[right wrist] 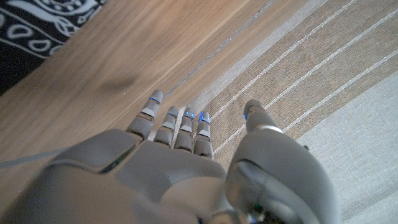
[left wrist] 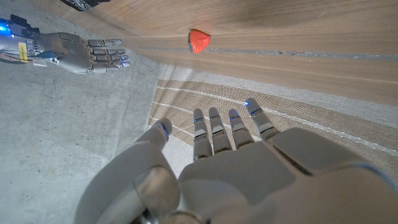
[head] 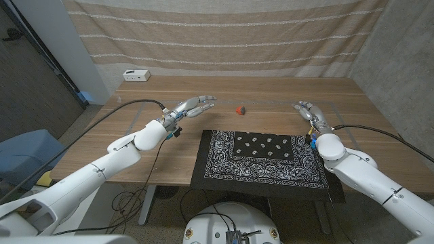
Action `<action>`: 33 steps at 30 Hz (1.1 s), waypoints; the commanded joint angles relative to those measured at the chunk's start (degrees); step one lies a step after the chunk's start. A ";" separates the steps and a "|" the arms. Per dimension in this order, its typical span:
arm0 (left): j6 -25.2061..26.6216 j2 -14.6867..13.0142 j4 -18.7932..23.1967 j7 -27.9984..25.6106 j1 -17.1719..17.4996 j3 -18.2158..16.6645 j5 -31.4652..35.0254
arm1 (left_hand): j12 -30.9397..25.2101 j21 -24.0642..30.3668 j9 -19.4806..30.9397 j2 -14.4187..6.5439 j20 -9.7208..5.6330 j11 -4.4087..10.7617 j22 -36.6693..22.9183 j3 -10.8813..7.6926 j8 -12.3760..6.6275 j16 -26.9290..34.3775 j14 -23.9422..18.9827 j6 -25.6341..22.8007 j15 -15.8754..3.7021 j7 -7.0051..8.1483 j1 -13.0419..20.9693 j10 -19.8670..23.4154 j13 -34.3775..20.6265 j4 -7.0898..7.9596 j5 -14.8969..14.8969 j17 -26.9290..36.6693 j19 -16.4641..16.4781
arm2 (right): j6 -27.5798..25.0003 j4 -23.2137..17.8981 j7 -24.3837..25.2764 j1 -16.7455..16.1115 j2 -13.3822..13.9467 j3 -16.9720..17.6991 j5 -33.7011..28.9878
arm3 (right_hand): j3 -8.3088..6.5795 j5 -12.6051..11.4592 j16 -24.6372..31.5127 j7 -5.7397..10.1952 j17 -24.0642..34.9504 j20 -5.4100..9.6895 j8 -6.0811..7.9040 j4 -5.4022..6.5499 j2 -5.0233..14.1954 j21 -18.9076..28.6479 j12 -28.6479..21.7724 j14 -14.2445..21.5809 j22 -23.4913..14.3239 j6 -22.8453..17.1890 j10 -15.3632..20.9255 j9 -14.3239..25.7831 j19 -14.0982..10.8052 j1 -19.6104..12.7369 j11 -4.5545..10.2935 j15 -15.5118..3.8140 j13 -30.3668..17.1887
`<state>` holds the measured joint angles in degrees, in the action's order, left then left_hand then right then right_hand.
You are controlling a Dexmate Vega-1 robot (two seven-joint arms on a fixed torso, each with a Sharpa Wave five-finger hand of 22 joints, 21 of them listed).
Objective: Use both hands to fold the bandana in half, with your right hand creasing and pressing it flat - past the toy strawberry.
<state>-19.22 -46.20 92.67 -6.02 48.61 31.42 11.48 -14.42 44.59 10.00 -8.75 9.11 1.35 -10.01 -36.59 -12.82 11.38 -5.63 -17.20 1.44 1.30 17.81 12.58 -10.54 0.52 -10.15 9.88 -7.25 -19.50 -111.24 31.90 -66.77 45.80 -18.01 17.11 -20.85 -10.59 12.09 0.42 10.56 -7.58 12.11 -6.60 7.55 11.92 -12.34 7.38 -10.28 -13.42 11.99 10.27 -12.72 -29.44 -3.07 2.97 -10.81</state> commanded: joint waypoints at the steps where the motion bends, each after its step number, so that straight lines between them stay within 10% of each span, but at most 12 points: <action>1: -1.06 -2.11 3.32 1.19 1.48 -0.01 4.34 | -0.38 -0.02 0.30 -0.36 0.12 0.11 -0.25 -0.24 -0.38 0.10 -0.66 -1.05 -0.01 -0.04 0.45 1.04 -0.17 -0.15 0.11 0.06 0.73 | -8.94 -6.07 4.98 -4.47 1.23 1.57 -2.61 | -0.17 0.19 0.38 0.11 0.09 -0.06 0.29 -0.38 -0.08 0.53 -0.13 0.39 -0.18 -0.56 0.54 0.27 -0.54 -0.74 -0.01 -0.54 -0.21; 33: -4.93 -2.32 4.62 6.81 1.75 1.94 8.44 | -0.93 -1.03 0.39 -1.41 0.19 2.04 -0.32 -2.67 -0.52 -0.07 -2.27 -7.79 -1.22 0.97 -0.11 7.11 -0.18 1.32 -0.04 0.09 1.43 | -31.27 -14.55 15.00 -10.83 -1.20 1.11 -9.92 | -0.33 0.14 0.83 -0.51 0.21 0.41 1.49 -2.72 -0.96 0.99 -0.44 3.52 -0.18 -7.48 3.96 0.47 -2.89 -3.87 0.37 -2.88 -0.40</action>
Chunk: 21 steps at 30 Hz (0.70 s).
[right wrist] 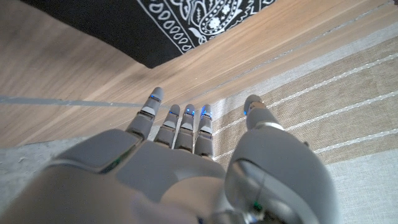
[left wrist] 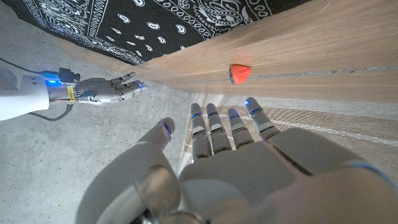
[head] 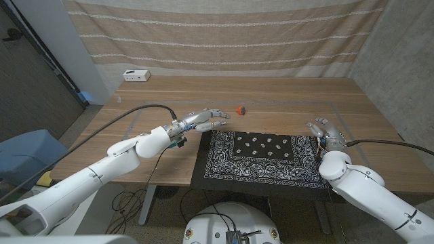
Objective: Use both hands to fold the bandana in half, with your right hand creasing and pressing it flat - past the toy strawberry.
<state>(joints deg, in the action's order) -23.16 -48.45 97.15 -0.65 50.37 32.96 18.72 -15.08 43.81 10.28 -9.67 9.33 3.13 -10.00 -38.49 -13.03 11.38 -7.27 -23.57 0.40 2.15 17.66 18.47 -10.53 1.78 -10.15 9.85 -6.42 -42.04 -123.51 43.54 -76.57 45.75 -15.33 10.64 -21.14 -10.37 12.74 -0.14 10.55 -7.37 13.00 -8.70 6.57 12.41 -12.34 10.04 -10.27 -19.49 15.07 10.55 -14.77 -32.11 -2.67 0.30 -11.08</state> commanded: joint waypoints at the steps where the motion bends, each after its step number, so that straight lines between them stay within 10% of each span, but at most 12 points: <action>1: -0.97 -0.08 0.15 1.53 -0.05 0.43 1.42 | -0.19 -0.32 0.11 -0.45 -0.05 0.40 -0.33 -0.91 -0.30 -0.11 -0.64 -1.85 -0.27 0.16 0.02 1.37 -0.19 0.10 -0.02 0.10 0.63 | -9.45 -2.29 3.81 -0.94 -1.63 -1.71 -3.73 | -0.05 -0.11 0.18 -0.07 0.21 0.16 0.68 -0.71 -0.10 0.54 -0.50 1.00 -0.18 -1.79 1.14 0.21 -1.02 -1.42 -0.04 -0.26 -0.13; 21: 0.32 -1.06 0.87 1.98 0.31 1.31 6.04 | 0.59 -0.88 0.02 -0.74 -0.13 1.31 -0.37 -2.70 0.50 -0.30 -1.21 -3.67 -1.73 0.72 0.28 2.32 -0.11 0.18 -0.01 0.01 0.93 | -23.40 0.51 5.51 4.84 -5.06 -9.51 -10.69 | 0.76 -1.33 -0.77 1.01 0.63 1.02 0.43 -1.33 -3.47 0.14 0.01 0.13 -0.23 -5.51 1.96 0.35 -1.65 -5.59 1.17 -2.74 -0.53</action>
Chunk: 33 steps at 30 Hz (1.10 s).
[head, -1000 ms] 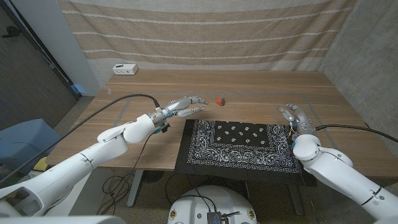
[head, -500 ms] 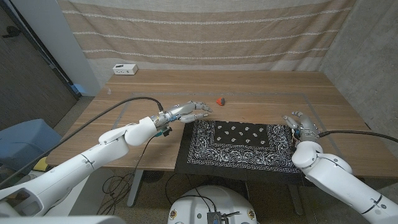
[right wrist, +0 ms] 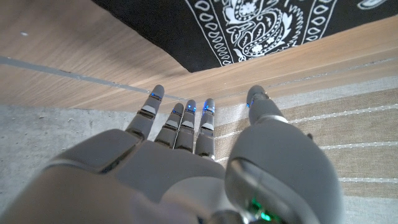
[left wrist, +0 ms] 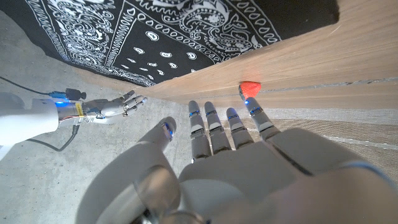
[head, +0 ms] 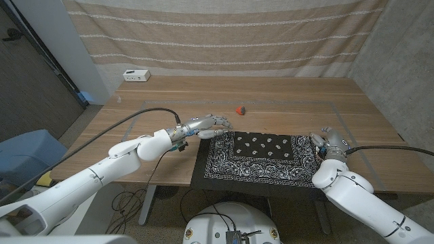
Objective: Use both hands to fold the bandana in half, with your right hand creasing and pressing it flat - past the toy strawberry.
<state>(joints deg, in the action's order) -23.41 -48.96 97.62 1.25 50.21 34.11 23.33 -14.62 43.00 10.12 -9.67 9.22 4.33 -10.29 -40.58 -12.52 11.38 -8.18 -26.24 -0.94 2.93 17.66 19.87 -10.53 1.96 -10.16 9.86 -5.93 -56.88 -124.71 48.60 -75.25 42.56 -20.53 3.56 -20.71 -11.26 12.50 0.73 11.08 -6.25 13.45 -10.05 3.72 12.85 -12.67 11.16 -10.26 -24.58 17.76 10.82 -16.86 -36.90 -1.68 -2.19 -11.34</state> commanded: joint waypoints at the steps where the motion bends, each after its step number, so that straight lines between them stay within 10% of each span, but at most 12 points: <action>1: 0.60 -0.59 0.43 0.14 0.48 0.15 1.39 | 0.11 -0.10 0.17 -0.69 -0.08 0.14 -0.08 -0.74 -0.10 -0.30 -0.42 -1.56 -0.57 -0.22 0.26 1.22 -0.11 0.02 0.01 -0.01 0.50 | -9.12 1.81 0.27 3.86 -1.91 -4.63 -3.78 | 0.35 -0.49 -0.57 0.25 0.11 -0.09 -0.08 -0.01 -0.71 -0.32 0.39 -1.08 -0.24 -0.34 -0.84 0.08 0.45 -0.92 0.30 -0.23 -0.27; 25: 3.48 -2.33 2.55 0.12 1.36 0.31 6.14 | -0.74 -0.62 0.16 0.34 -0.08 -0.27 -0.12 -2.27 -0.78 -0.06 -4.11 -11.70 -2.40 -2.72 -0.28 10.58 -0.09 -0.71 0.30 -0.29 2.60 | -16.06 6.65 -1.65 9.79 -3.50 -10.43 -6.90 | -0.33 -2.59 -0.32 2.37 0.13 0.88 0.78 -0.20 -1.71 -0.25 0.12 -0.73 -0.22 -5.91 0.41 0.17 -0.67 -7.76 1.96 -1.66 -0.41; 33: 8.02 -3.26 4.30 3.04 1.61 0.88 7.88 | -0.68 -0.68 0.16 0.53 -0.27 -0.47 -0.13 -2.22 -0.55 -0.01 -4.79 -12.29 -2.67 -2.81 -0.80 11.40 -0.09 -0.40 0.36 -0.21 2.87 | -15.88 7.96 -1.14 10.44 -3.95 -11.38 -8.21 | 0.01 -3.52 0.74 2.42 0.41 1.43 3.02 0.49 -1.09 0.04 -0.72 1.87 -0.24 -16.18 4.37 0.14 -2.50 -11.93 3.98 -2.75 -0.41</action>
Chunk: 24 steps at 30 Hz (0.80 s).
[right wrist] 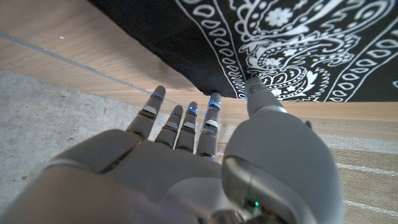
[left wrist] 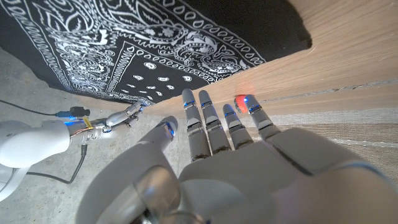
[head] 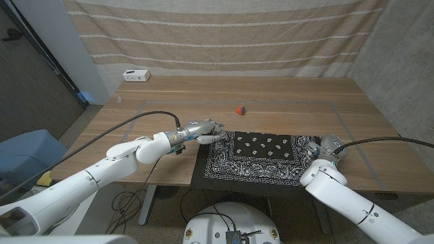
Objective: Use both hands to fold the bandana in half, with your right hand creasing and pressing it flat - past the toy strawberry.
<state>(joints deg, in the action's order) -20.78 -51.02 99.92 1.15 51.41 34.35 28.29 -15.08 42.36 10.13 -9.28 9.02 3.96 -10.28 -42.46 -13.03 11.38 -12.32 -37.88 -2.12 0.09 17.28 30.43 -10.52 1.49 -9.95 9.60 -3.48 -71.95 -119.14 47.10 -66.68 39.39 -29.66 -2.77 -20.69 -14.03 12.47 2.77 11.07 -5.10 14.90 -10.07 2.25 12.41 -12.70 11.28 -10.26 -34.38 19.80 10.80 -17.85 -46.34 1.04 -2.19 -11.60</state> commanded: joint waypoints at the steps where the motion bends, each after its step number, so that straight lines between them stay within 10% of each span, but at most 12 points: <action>1: 5.88 -1.29 2.14 3.51 0.37 0.76 3.13 | -0.19 -0.06 0.15 0.18 -0.03 -0.05 -0.15 -0.30 0.03 -0.02 -0.69 -0.67 -1.52 -0.11 -0.56 0.97 -0.10 0.18 0.17 0.09 0.46 | -0.53 2.53 0.43 1.89 -0.76 -2.36 -2.06 | 0.20 -0.84 0.92 0.07 0.46 0.53 2.00 0.56 0.42 0.53 -0.85 2.14 -0.25 -8.55 3.25 0.13 -1.89 -3.17 1.49 -3.34 -0.15; 10: 8.19 -1.41 2.26 5.40 -0.33 1.64 3.32 | 0.36 -0.23 0.16 0.31 -0.14 -0.04 -0.16 -0.04 0.65 -0.17 -0.75 -0.40 -1.61 -0.14 -1.55 0.71 -0.11 1.01 0.21 0.23 0.55 | 1.90 3.94 1.03 2.47 -0.02 -4.29 -4.48 | 0.56 -0.55 2.72 -0.64 0.81 2.17 5.97 0.14 2.72 0.87 -1.64 6.52 -0.33 -26.99 10.98 0.36 -4.54 -12.10 5.64 -6.82 -0.07; 24: 12.25 -0.76 2.02 9.83 -2.89 4.58 6.47 | 3.17 -1.68 0.19 0.12 0.08 1.06 -0.16 -0.25 2.96 -1.36 2.45 4.74 -0.98 0.92 -3.52 -3.67 -0.14 2.62 0.06 0.28 -1.18 | 9.05 3.13 2.86 0.50 0.35 -2.64 -7.38 | 1.40 0.20 4.05 -1.45 1.18 2.95 5.81 0.56 2.92 1.27 -1.85 8.99 -0.38 -29.06 13.91 0.31 -6.05 -14.22 6.71 -8.18 -0.06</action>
<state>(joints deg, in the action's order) -11.65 -52.21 102.12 7.67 50.14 36.91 32.42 -12.07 40.87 9.97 -9.21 8.82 4.89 -10.27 -42.55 -10.31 10.16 -10.32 -33.42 -2.25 1.02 14.48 27.13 -10.53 3.66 -9.69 9.75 -4.11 -67.43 -115.55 48.80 -65.29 39.45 -33.13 -7.94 -19.60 -14.15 15.97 1.02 12.14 -2.14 20.80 -9.55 5.07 13.24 -14.20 19.46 -10.55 -62.37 33.08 10.84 -23.48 -59.81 7.77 -2.35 -11.59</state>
